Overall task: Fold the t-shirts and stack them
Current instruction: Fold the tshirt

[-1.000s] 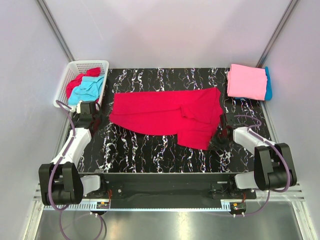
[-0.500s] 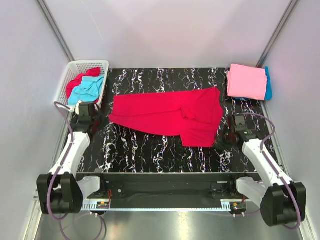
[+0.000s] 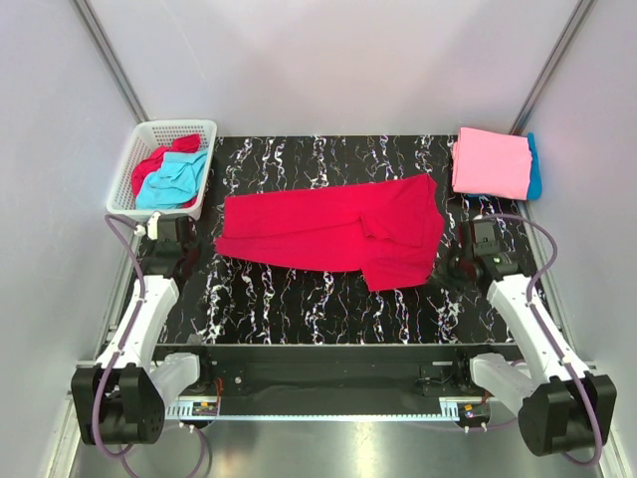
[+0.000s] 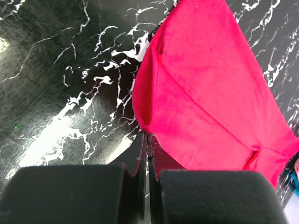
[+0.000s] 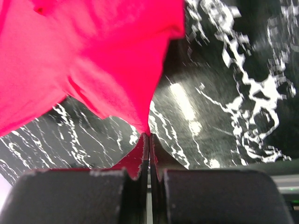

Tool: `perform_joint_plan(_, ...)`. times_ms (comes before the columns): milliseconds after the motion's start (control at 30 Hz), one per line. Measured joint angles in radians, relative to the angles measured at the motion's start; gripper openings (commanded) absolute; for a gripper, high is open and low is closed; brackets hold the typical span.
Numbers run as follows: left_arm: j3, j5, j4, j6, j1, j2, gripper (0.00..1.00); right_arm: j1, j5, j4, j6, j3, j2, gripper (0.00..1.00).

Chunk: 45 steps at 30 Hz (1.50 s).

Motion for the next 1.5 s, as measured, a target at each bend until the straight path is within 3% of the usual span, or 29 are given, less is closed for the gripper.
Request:
perform_joint_plan(233, 0.022, -0.054, -0.016, -0.039, -0.007, 0.077, 0.00, 0.000, 0.016, 0.077, -0.050, 0.150, 0.167, 0.00)
perform_joint_plan(433, 0.100, -0.091, -0.045, -0.058, -0.010, 0.163, 0.00, 0.001, 0.026, 0.156, -0.107, 0.294, 0.372, 0.00)
perform_joint_plan(700, 0.226, -0.116, -0.051, -0.065, -0.013, 0.264, 0.00, 0.001, 0.072, 0.195, -0.163, 0.455, 0.518, 0.00)
perform_joint_plan(933, 0.344, -0.125, -0.046, -0.064, -0.014, 0.410, 0.00, 0.001, 0.114, 0.214, -0.199, 0.584, 0.628, 0.00)
perform_joint_plan(1300, 0.506, -0.122, -0.009, -0.038, -0.014, 0.672, 0.00, -0.016, 0.125, 0.255, -0.237, 0.833, 0.927, 0.00)
perform_joint_plan(1367, 0.531, -0.108, 0.037, -0.019, -0.014, 0.731, 0.00, -0.024, 0.122, 0.259, -0.241, 0.881, 0.986, 0.11)
perform_joint_plan(1400, 0.534, -0.098, 0.069, -0.009, -0.014, 0.750, 0.00, -0.027, 0.122, 0.261, -0.242, 0.904, 1.012, 0.31)
perform_joint_plan(1500, 0.501, -0.054, 0.224, 0.036, -0.014, 0.785, 0.00, -0.034, 0.120, 0.270, -0.249, 0.959, 1.075, 0.52)
